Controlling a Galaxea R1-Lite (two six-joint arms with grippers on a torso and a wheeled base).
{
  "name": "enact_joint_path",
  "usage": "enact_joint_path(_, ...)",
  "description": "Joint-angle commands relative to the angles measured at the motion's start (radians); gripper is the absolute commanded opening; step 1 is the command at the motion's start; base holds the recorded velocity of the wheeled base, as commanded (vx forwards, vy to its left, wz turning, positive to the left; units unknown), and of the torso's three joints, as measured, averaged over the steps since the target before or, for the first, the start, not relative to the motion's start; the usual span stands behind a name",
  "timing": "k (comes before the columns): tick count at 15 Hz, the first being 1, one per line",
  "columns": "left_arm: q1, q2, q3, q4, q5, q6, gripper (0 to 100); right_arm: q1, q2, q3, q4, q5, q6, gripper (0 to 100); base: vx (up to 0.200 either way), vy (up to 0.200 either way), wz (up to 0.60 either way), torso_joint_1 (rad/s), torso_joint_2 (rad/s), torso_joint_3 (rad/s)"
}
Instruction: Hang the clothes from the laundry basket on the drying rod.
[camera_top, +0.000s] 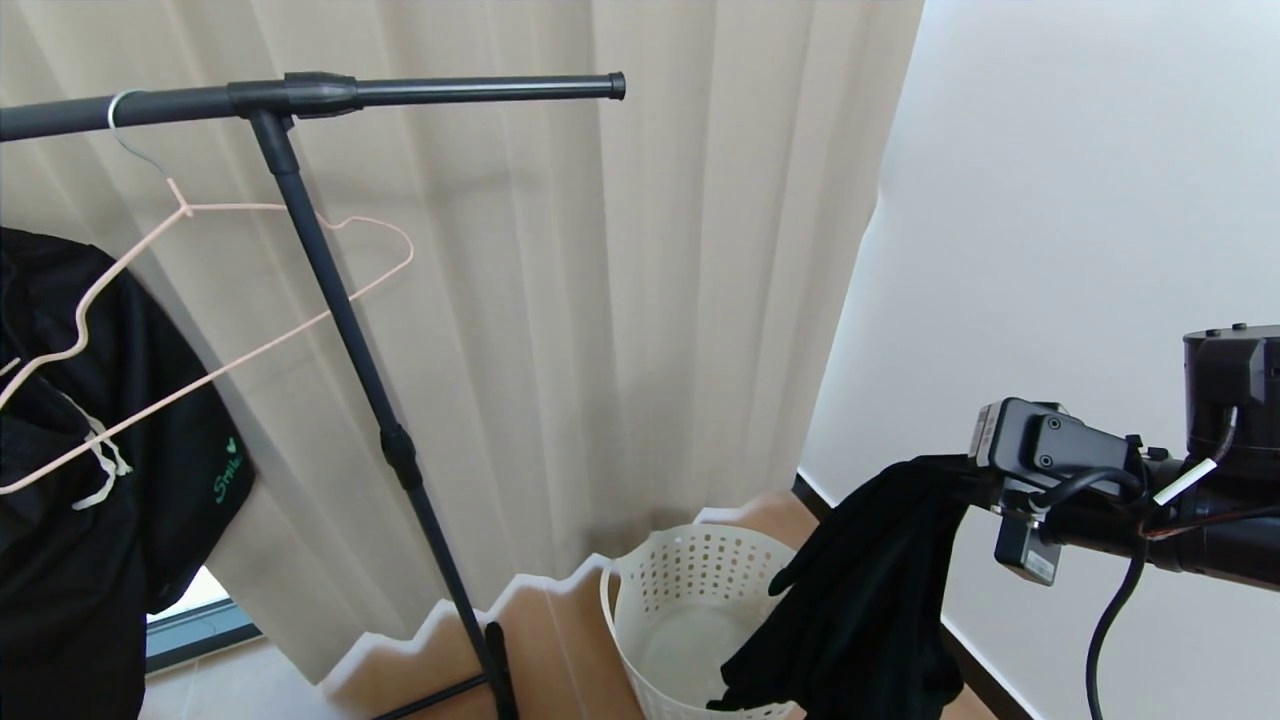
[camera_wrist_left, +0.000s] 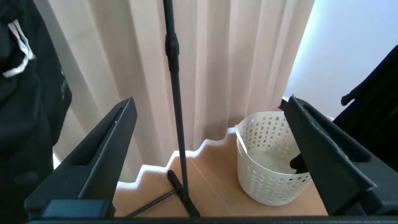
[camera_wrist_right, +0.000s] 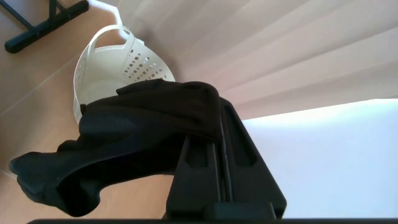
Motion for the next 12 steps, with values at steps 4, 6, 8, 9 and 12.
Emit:
enact_joint_path(4, 0.0, 0.001, 0.0, 0.0, 0.001, 0.0, 100, 0.0, 0.006, 0.0, -0.001, 0.001, -0.001, 0, 0.0, 0.0, 0.0, 0.21, -0.54, -0.226)
enact_joint_path(6, 0.0, 0.001, 0.0, 0.0, -0.001, 0.0, 100, 0.002, 0.0, 0.004, -0.001, 0.002, -0.001, 0, 0.0, 0.0, 0.0, 0.222, -0.56, -0.264)
enact_joint_path(8, 0.0, 0.001, 0.0, 0.0, 0.001, 0.0, 100, 0.002, 0.002, 0.002, -0.001, 0.002, -0.001, 0, 0.0, 0.0, 0.0, 0.259, -0.58, -0.268)
enact_joint_path(9, 0.0, 0.001, 0.0, 0.0, 0.001, 0.0, 100, 0.002, 0.0, 0.004, -0.001, 0.002, -0.001, 0, 0.0, 0.0, 0.0, 0.246, -0.6, -0.251)
enact_joint_path(12, 0.0, 0.001, 0.0, 0.0, 0.002, 0.0, 100, 0.002, -0.002, 0.002, -0.001, 0.002, -0.001, 0, 0.0, 0.0, 0.0, 0.24, -0.56, -0.282)
